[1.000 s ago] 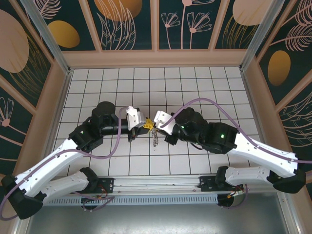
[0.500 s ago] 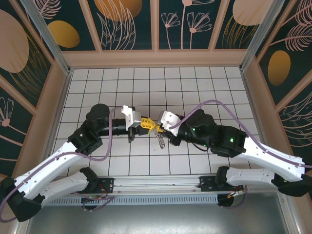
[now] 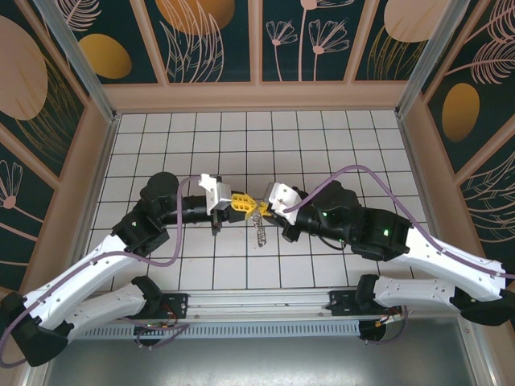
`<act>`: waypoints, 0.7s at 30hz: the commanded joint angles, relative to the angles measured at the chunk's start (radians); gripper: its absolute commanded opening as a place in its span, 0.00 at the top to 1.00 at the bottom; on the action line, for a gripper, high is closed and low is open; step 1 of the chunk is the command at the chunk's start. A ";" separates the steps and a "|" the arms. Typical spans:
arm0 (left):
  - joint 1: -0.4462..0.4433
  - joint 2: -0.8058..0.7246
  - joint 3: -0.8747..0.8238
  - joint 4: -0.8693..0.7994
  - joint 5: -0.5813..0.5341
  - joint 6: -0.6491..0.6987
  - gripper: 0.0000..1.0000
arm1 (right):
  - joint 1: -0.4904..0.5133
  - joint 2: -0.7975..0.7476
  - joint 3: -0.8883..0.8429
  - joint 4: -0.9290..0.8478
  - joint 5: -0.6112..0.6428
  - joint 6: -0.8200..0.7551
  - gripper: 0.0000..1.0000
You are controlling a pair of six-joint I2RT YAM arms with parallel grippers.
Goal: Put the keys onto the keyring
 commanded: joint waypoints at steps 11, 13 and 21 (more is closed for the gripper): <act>-0.007 0.118 0.143 -0.309 -0.110 0.192 0.91 | 0.002 0.107 0.074 -0.095 0.111 -0.017 1.00; -0.007 0.107 0.125 -0.266 -0.077 0.173 1.00 | 0.000 0.102 0.077 -0.089 0.101 -0.016 1.00; -0.007 0.035 0.029 -0.017 0.051 0.032 1.00 | 0.000 -0.002 0.012 0.011 0.033 0.013 0.98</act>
